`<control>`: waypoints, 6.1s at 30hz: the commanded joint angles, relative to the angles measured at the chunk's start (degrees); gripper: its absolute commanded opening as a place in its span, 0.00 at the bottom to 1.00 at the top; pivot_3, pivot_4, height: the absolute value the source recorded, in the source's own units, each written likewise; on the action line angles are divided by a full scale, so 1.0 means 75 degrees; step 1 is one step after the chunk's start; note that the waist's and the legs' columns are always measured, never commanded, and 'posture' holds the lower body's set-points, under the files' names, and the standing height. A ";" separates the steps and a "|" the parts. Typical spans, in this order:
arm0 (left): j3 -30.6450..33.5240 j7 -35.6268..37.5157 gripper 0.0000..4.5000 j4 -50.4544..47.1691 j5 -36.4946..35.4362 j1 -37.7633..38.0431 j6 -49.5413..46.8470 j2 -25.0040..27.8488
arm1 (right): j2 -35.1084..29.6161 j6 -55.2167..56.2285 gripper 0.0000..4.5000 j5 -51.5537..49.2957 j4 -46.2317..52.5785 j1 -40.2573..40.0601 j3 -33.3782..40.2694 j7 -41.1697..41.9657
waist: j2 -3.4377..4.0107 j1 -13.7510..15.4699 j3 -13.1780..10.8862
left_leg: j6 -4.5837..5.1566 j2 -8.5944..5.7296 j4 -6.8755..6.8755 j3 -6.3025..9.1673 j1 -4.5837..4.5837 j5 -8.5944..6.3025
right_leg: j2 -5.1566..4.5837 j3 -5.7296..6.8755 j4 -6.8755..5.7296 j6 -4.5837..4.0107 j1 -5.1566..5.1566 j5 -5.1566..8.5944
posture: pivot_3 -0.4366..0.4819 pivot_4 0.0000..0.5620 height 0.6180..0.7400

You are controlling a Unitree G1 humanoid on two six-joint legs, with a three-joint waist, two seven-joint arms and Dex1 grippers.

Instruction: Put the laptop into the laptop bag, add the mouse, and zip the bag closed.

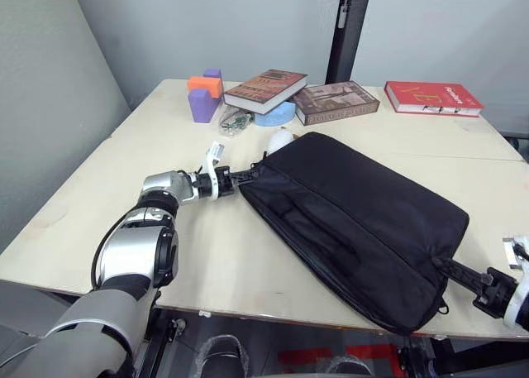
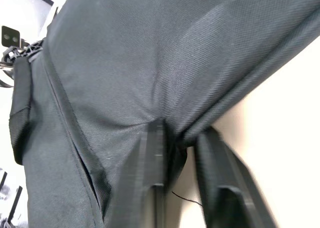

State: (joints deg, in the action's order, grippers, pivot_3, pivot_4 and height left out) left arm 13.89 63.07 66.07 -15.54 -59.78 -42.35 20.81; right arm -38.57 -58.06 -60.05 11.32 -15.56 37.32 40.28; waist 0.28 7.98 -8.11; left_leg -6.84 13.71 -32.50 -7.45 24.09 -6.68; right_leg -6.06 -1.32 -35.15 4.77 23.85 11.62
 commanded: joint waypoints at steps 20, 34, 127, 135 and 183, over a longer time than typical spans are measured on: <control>0.1043 -0.2004 0.00 -0.8961 -0.2449 0.4282 -0.3669 0.0216 | -0.0560 -0.0577 0.01 0.3991 -0.2907 0.7383 -0.4528 -0.1590 | 0.0006 -0.0140 -0.0008 | -0.0048 0.0003 0.0004 0.0000 0.0015 0.0028 | 0.0007 0.0004 -0.0016 0.0004 0.0017 -0.0004 | 0.48 0.27 1.00; 0.2708 -0.4562 0.00 -1.0542 -0.3294 0.5354 -0.5310 -0.1152 | -0.0559 -0.0519 0.23 0.4452 -0.2965 0.7453 -0.4736 -0.0521 | 0.0002 -0.0297 -0.0001 | -0.0009 0.0012 -0.0025 -0.0009 0.0003 0.0007 | 0.0017 -0.0014 -0.0037 0.0005 0.0017 -0.0005 | 0.48 0.27 1.00; -0.1604 0.2886 0.82 -0.8896 -0.2204 0.3668 0.2288 0.4342 | 0.0592 0.2020 0.01 0.6247 -0.2255 0.7544 -0.8029 0.2040 | -0.0005 -0.0318 0.0048 | -0.0020 0.0050 -0.0099 -0.0025 -0.0051 0.0002 | 0.0046 -0.0047 -0.0155 -0.0003 0.0016 -0.0001 | 0.48 0.27 1.00; -0.0931 0.0394 0.82 -0.6549 -0.1997 0.2707 0.1498 0.3305 | 0.0632 0.1954 0.01 0.6373 -0.2255 0.7691 -0.7907 0.2233 | -0.0009 -0.0285 0.0124 | -0.0019 0.0050 -0.0124 -0.0020 -0.0064 0.0002 | 0.0045 -0.0051 -0.0191 -0.0003 0.0006 -0.0001 | 0.48 0.27 1.00; -0.0655 0.0070 0.00 -0.6121 -0.1497 0.3029 -0.0254 0.2366 | 0.0640 0.1370 0.00 0.6676 -0.1683 0.7454 -0.7879 0.1963 | -0.0041 -0.0265 0.0153 | -0.0047 0.0055 -0.0033 0.0006 -0.0054 0.0001 | 0.0052 -0.0002 -0.0061 -0.0009 -0.0029 0.0002 | 0.48 0.27 1.00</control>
State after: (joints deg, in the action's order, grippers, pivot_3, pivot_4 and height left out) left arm 8.91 61.39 27.69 -23.97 -38.11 -42.13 37.69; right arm -33.32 -46.32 -12.17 0.59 41.83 -19.50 56.06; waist -0.03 6.00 -6.96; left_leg -7.19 14.11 -32.75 -7.43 23.67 -6.68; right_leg -5.69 -1.34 -35.61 4.69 23.63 11.65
